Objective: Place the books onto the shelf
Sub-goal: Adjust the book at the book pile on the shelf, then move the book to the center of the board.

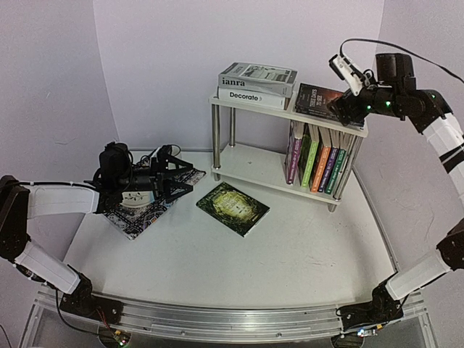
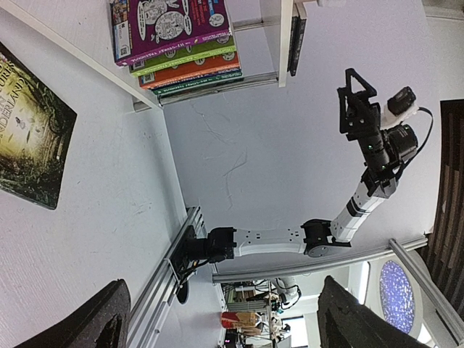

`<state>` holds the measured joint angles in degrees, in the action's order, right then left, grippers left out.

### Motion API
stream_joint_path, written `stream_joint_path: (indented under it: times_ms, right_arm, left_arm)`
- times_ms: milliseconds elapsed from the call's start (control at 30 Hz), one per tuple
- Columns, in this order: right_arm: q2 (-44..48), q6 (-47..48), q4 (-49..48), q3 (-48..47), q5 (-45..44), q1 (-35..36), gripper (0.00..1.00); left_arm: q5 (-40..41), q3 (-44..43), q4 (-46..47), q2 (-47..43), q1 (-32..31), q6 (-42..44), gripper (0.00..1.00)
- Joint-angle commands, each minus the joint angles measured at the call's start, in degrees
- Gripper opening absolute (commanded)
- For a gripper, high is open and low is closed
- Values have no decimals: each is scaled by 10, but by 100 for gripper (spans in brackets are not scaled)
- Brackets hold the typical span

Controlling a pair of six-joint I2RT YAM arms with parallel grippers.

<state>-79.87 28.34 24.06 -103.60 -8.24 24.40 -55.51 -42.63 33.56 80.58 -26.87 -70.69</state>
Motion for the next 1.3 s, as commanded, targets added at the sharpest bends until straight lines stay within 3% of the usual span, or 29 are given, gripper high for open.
stream_joint_path:
  times_ms: [0, 167, 367, 567, 767, 900, 1267]
  right_arm:
    - [45, -118, -57, 53, 95, 0, 91]
    - [100, -207, -103, 145, 160, 0, 98]
    - [137, -327, -112, 239, 180, 0, 98]
    - [145, -478, -184, 379, 325, 17, 98]
    - [143, -526, -291, 506, 190, 160, 98]
    - [117, -577, -358, 550, 156, 198, 98]
    - [-17, -683, -451, 552, -3, 299, 98]
  left_arm:
    - [-9, -9, 23, -5, 3, 12, 90]
    - [-9, 1, 24, -9, 4, 22, 90]
    - [-12, 16, 23, -32, 4, 90, 89]
    - [61, 71, 17, -84, 5, 147, 89]
    - [118, 110, -30, -96, 5, 216, 90]
    - [116, 117, -47, -80, 5, 262, 96]
    - [225, 93, -103, -23, 6, 352, 97]
